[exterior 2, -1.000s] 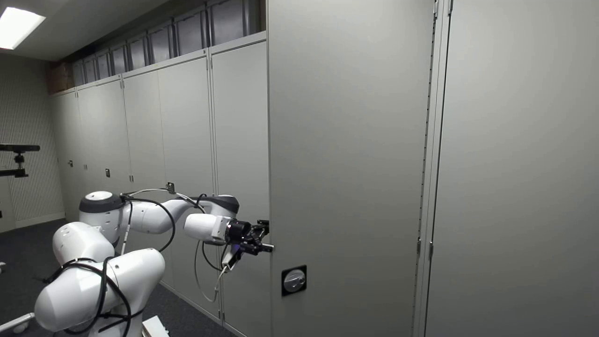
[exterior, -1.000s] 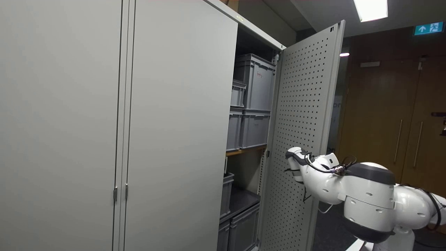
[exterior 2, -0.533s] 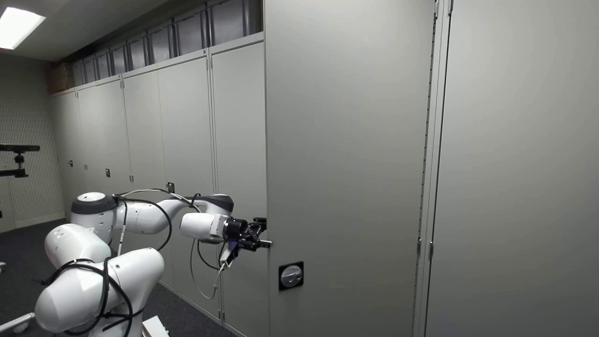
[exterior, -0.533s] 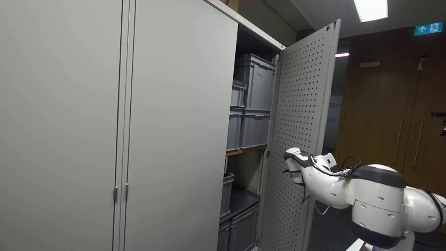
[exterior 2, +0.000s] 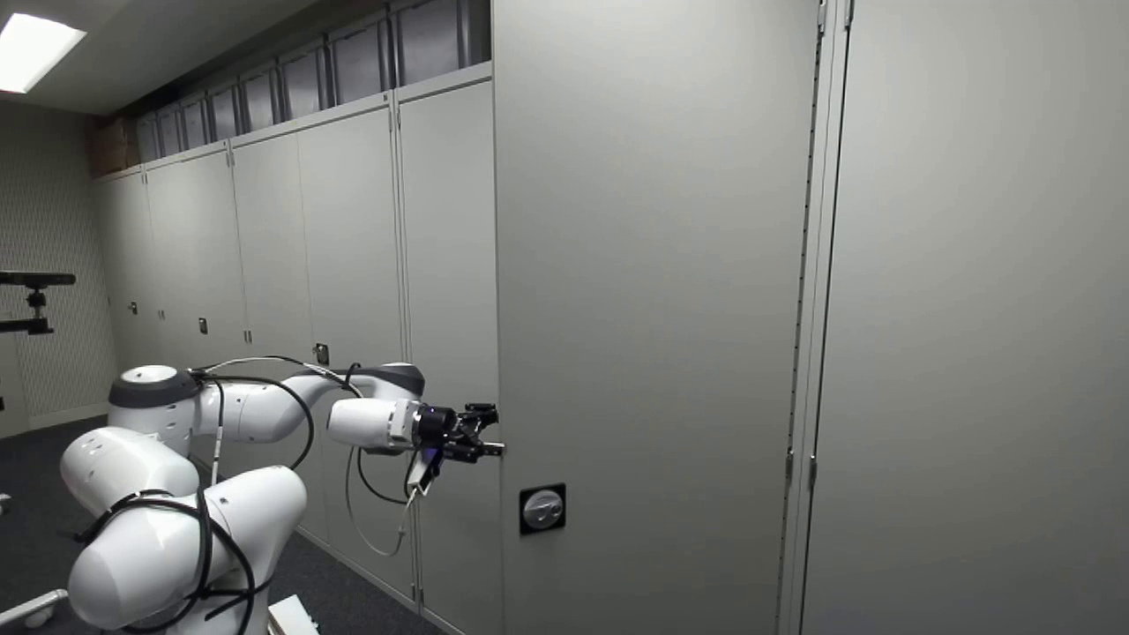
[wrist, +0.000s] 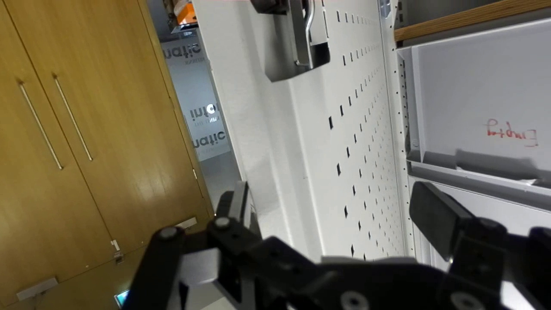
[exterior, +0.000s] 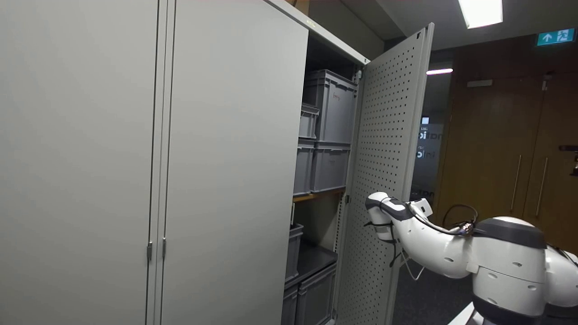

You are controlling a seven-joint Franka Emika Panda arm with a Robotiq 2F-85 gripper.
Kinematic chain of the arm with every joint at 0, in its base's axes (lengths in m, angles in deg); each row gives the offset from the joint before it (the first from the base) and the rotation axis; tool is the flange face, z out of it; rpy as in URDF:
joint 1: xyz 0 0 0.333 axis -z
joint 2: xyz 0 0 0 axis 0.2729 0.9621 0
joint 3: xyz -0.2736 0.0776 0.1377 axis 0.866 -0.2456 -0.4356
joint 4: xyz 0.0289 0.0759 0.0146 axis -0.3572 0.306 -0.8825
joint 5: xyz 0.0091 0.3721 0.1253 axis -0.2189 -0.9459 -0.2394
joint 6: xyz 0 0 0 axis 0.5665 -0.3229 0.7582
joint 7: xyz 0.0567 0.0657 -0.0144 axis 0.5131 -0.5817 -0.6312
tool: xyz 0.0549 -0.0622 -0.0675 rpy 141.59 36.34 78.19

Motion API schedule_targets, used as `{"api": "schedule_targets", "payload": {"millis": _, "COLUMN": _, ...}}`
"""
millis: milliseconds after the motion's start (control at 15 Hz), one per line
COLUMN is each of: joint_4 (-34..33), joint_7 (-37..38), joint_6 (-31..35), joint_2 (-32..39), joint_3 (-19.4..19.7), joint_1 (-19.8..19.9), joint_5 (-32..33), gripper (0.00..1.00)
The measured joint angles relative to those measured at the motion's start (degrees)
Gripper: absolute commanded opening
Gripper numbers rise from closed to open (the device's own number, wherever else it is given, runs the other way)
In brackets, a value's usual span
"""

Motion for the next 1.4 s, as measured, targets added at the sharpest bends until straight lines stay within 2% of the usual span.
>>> {"api": "schedule_targets", "payload": {"millis": 933, "joint_4": -1.07, "joint_7": -0.15, "joint_6": -0.01, "joint_2": 0.0, "joint_3": 1.39, "joint_1": -8.03, "joint_5": 0.02, "gripper": 1.0}}
{"api": "schedule_targets", "payload": {"millis": 1400, "joint_4": -6.76, "joint_7": -0.07, "joint_6": -0.1, "joint_2": -0.47, "joint_3": 3.14, "joint_1": -6.81, "joint_5": 0.02, "gripper": 1.0}}
